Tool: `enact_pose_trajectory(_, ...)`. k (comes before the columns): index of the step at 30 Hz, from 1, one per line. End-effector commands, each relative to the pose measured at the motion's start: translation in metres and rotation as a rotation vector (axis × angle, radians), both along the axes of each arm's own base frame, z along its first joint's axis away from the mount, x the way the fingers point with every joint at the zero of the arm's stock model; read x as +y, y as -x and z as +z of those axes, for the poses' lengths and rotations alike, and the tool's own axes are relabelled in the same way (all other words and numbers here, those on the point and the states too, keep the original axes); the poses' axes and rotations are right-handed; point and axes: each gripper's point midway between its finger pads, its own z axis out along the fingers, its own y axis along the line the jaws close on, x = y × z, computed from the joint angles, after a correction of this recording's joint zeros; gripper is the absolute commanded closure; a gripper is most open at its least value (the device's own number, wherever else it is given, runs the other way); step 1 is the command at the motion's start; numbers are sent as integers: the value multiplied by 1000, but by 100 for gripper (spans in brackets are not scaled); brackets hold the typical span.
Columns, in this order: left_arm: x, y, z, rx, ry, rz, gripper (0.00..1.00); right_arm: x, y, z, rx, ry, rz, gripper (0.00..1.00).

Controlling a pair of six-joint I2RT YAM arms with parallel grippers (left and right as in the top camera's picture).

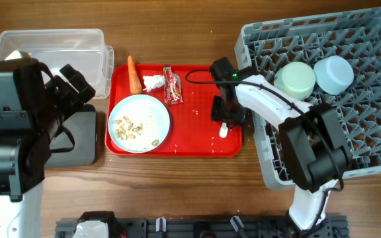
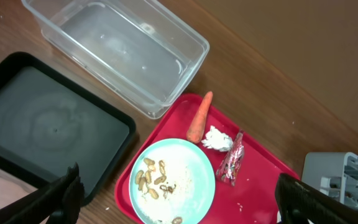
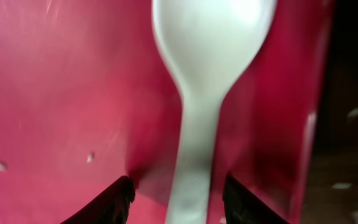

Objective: Sort waste into correct bins and load items into the dishwasher rack
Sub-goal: 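Place the light-blue bowl in the dish rack, then grasp the white spoon and put it in the dish rack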

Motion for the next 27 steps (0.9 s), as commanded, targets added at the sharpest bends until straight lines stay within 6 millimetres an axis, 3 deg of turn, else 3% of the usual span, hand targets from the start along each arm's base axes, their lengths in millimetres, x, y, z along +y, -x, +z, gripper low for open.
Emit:
enact_pose_trajectory(1, 5, 0, 2, -6, -8, 27, 0, -16, -3, -14, -1, 72, -32, 55)
enact_pose_trajectory(3, 5, 0, 2, -6, -8, 27, 0, -14, -5, -14, -8, 58, -4, 73)
enact_pose_trajectory(7, 5, 0, 2, -6, -8, 27, 0, -6, -12, -5, -45, 25, 148, 89)
enact_pose_trajectory(12, 5, 0, 2, -6, -8, 27, 0, 3, -30, 41, -170, -17, 241, 91)
enact_pose_trajectory(15, 5, 0, 2, -6, -8, 27, 0, 5, -40, 87, -298, -51, 290, 91)
enact_pose_trajectory(17, 5, 0, 2, -6, -8, 27, 0, -5, -47, 125, -409, -41, 276, 91)
enact_pose_trajectory(22, 5, 0, 2, -6, -8, 27, 0, -58, -67, 190, -618, 58, 269, 91)
enact_pose_trajectory(24, 5, 0, 2, -6, -8, 27, 0, -73, -78, 197, -660, 100, 330, 90)
enact_pose_trajectory(27, 5, 0, 2, -6, -8, 27, 0, -90, -98, 188, -696, 165, 430, 90)
